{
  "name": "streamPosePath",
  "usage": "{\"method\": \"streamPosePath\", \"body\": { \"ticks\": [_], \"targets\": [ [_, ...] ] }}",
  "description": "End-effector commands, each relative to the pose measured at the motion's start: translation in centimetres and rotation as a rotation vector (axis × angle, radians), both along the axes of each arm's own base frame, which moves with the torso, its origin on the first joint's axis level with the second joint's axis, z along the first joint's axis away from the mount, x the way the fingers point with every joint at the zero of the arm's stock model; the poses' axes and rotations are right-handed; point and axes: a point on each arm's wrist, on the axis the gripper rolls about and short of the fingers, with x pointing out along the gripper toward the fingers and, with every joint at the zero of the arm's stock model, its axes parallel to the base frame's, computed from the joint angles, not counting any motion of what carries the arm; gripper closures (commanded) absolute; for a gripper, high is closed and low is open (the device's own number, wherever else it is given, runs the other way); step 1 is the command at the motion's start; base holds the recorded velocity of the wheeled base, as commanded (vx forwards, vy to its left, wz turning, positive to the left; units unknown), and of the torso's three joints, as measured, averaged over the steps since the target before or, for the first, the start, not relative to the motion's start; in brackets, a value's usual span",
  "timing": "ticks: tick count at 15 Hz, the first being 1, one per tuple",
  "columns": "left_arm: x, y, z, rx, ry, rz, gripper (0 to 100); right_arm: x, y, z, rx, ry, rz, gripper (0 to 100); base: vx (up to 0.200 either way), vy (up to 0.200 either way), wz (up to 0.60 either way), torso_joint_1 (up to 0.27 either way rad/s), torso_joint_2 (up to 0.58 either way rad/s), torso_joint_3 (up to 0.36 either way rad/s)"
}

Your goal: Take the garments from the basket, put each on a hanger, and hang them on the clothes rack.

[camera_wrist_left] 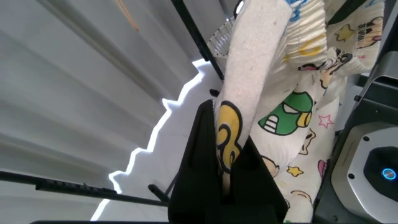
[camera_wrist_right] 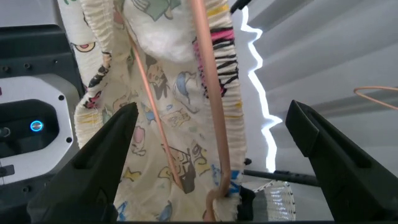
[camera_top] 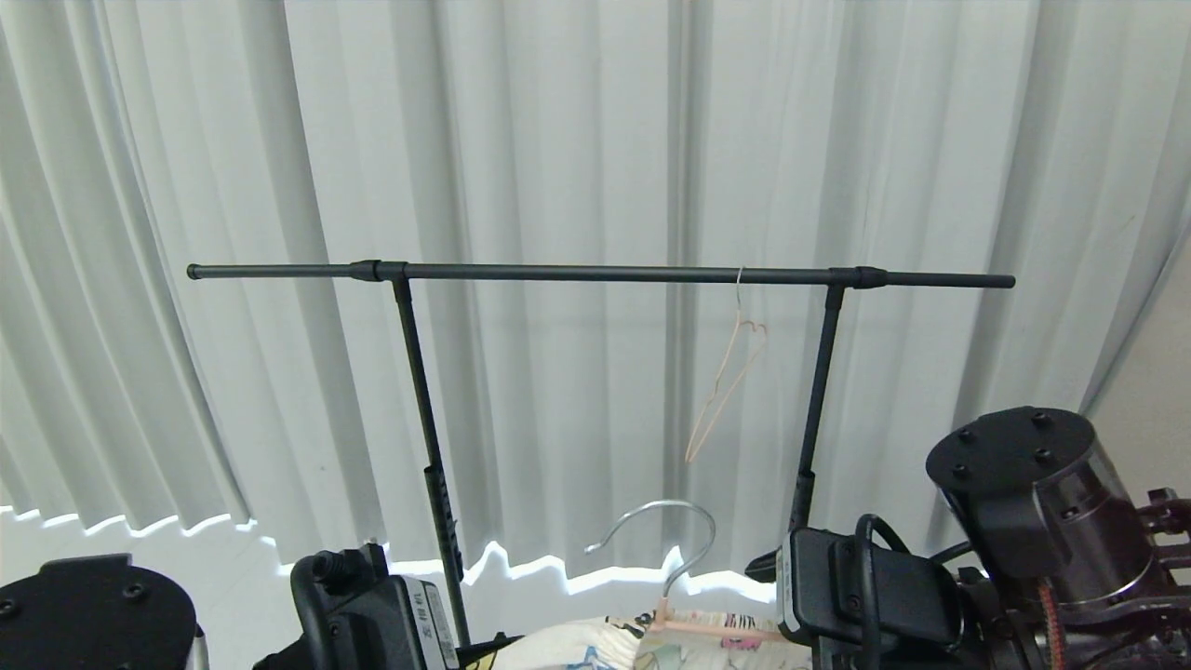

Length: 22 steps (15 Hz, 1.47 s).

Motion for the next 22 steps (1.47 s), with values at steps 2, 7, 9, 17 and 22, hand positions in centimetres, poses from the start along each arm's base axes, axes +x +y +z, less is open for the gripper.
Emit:
{"method": "streamPosePath", "body": {
  "ticks": [2, 7, 9, 17, 22],
  "targets": [
    [-0.1, 0.2, 0.3, -0.013, -0.010, 0.000, 100, 0.1, 0.2, -0.3, -0.008, 0.006, -0.002, 100, 0.000, 0.000, 0.00, 0.000, 0.00, 0.000],
    [-0.2, 0.3, 0.4, -0.023, -0.015, 0.002, 100, 0.4, 0.0, -0.3, -0.002, 0.021, -0.037, 100, 0.000, 0.000, 0.00, 0.000, 0.00, 0.000],
    [-0.2, 0.3, 0.5, -0.023, -0.016, 0.001, 100, 0.4, 0.0, -0.1, 0.006, 0.013, -0.040, 100, 0.000, 0.000, 0.00, 0.000, 0.00, 0.000],
    [-1.1, 2.0, -1.3, 0.013, 0.016, 0.026, 0, 0.4, -2.4, 1.5, 0.067, -0.042, -0.093, 100, 0.000, 0.000, 0.00, 0.000, 0.00, 0.000],
    [-2.1, 3.5, -1.0, -0.032, -0.016, 0.041, 0, 1.0, -5.0, 1.8, 0.079, -0.069, -0.190, 100, 0.000, 0.000, 0.00, 0.000, 0.00, 0.000]
  ]
}}
